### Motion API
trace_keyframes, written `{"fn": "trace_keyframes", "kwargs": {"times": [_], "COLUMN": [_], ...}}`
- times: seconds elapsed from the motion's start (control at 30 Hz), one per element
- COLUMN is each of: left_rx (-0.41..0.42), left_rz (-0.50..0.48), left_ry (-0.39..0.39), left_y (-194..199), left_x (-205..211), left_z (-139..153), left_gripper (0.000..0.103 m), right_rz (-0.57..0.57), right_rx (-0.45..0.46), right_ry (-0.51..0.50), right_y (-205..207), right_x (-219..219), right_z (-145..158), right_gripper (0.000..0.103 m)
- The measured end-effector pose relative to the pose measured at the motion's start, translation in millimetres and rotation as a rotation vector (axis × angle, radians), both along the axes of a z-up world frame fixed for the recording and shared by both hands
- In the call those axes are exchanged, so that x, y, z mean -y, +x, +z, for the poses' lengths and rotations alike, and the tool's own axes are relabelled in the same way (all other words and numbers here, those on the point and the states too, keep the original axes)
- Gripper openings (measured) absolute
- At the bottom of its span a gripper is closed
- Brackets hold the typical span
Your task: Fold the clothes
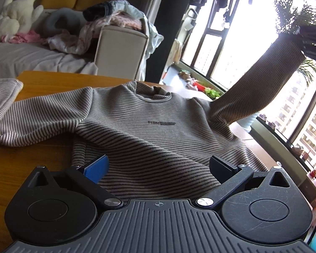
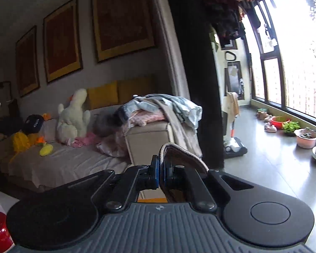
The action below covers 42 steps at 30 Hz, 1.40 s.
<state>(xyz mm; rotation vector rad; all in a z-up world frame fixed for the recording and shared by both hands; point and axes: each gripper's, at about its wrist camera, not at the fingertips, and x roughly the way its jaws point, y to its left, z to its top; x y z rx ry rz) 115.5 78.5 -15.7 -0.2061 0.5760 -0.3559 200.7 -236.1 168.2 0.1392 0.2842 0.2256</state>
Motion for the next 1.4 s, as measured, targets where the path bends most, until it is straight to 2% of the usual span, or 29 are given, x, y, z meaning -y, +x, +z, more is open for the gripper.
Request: {"fn": "trace_keyframes", "kwargs": {"times": [0.2,0.4,0.5,0.53,0.6,0.77,0.93,1.03,1.1,1.17,1.23,1.3,1.4], "left_rx": [0.028,0.021,0.009,0.004,-0.009,-0.042,-0.02,0.068,0.06,-0.002,-0.058,-0.097,-0.136], "left_rz": [0.01,0.02,0.019,0.019,0.024,0.039,0.061,0.253,0.37,0.404,0.426,0.444,0.476], "left_ry": [0.01,-0.013,-0.024,-0.029,-0.042,-0.063,-0.061,0.068,0.194,0.277,0.354,0.42,0.435], "left_y": [-5,-6,-5,-4,-3,1,-2,0,19,42,62,75,81], "left_x": [3,-1,-3,-4,-7,-11,-28,-56,-76,-90,-99,-105,-114], "left_z": [1,0,-1,-2,-2,-5,10,31,39,35,29,20,9], "left_gripper": [0.103,0.103,0.103,0.103,0.103,0.103,0.103,0.103,0.103,0.098,0.084,0.079,0.068], "right_rz": [0.214,0.279,0.301,0.308,0.323,0.299,0.24,0.22,0.225,0.238,0.251,0.261,0.276], "right_rx": [-0.007,-0.114,-0.179,-0.187,-0.202,-0.218,-0.286,-0.295,-0.322,-0.339,-0.356,-0.343,-0.313], "right_ry": [-0.084,-0.122,-0.108,-0.092,-0.058,-0.022,-0.005,-0.042,-0.047,-0.032,-0.016,-0.011,-0.008], "right_y": [33,59,66,66,67,65,60,43,32,25,17,10,0], "right_x": [-107,-165,-174,-172,-169,-150,-117,-100,-93,-89,-85,-83,-78], "right_z": [5,-32,-54,-57,-64,-74,-111,-141,-159,-167,-176,-175,-171], "right_gripper": [0.004,0.004,0.005,0.011,0.034,0.036,0.036,0.039,0.04,0.04,0.041,0.046,0.051]}}
